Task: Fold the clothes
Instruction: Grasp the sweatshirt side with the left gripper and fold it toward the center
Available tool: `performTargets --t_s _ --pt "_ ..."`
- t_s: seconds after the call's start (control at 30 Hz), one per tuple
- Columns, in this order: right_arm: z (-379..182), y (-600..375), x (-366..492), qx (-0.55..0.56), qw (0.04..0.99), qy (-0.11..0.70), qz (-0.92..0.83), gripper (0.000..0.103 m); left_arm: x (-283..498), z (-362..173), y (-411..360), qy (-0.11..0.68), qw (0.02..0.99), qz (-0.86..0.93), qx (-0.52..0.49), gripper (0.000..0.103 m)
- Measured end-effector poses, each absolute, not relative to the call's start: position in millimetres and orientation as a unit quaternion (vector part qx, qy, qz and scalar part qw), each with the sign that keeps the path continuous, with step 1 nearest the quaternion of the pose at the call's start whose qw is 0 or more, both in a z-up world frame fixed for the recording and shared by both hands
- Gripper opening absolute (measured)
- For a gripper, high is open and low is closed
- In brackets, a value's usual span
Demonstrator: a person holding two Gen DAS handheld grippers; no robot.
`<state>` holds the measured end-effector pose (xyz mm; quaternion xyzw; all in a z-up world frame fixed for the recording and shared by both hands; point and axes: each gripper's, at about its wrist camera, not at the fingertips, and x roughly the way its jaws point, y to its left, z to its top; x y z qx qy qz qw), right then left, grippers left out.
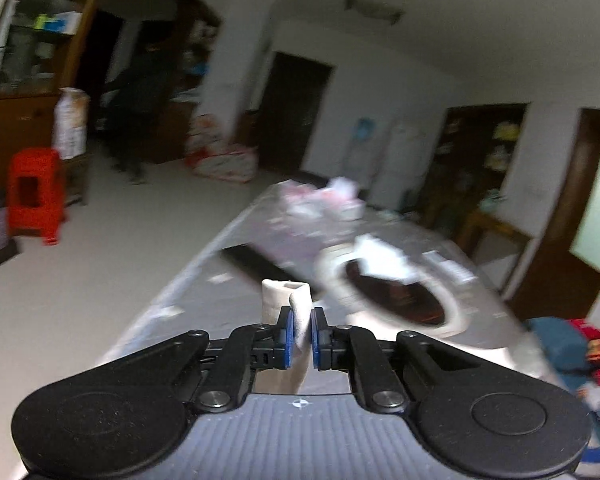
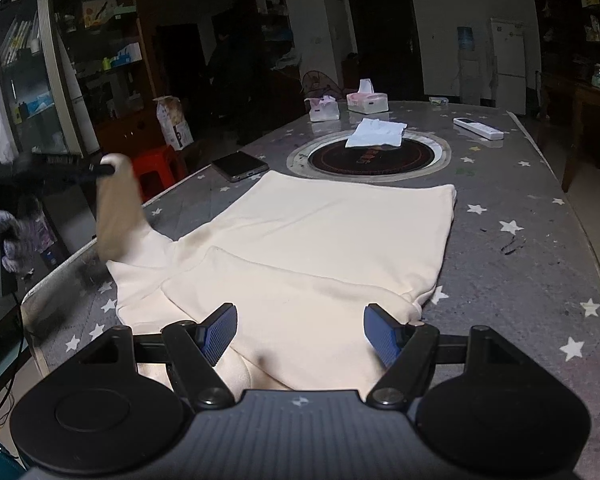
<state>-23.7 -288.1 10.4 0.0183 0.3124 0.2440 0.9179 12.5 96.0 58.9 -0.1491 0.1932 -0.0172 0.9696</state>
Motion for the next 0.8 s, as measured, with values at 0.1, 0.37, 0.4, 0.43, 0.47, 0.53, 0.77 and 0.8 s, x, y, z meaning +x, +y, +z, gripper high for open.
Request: performTargets --t_s 0.1,0.37,0.4,0.43,0.47,0.53,0.77,0.8 --pt "11.7 -292.3 -25.4 0.025 0.92 0.307 0.241 0.072 13.9 73.7 66.7 0.184 0.968 -0.077 -0.151 0.01" --pt "12.4 -305.2 -31.4 0.043 0.926 0.298 0.228 0.072 17.5 70.0 -25.9 0.212 0.942 -0.222 -0.135 0.01" --pt "12.3 -307.2 -32.5 0.045 0.927 0.297 0.226 0.072 17.7 66.4 -36.2 0.22 0.937 -0.238 -0.134 0.01" --pt "12.2 -309.1 -33.6 0.046 0.927 0.296 0.224 0.072 17.2 62.1 -46.1 0.227 0.932 -0.251 -0.13 0.01" --pt "11.6 -311.1 -34.3 0.048 0.928 0.297 0.221 0.072 15.0 56.9 -52.2 0.232 0.929 -0.26 -0.127 0.01" --pt "10.0 -314.2 -34.9 0.052 0.928 0.298 0.216 0.072 14.6 44.3 -68.8 0.251 0.919 -0.279 -0.119 0.01" --pt "8.6 -320.7 -37.2 0.063 0.93 0.297 0.207 0.072 1.6 12.0 -91.5 0.3 0.897 -0.316 -0.079 0.024" --pt "8.5 -320.4 -36.4 0.062 0.93 0.297 0.207 0.072 -1.6 11.1 -83.1 0.298 0.902 -0.304 -0.075 0.025"
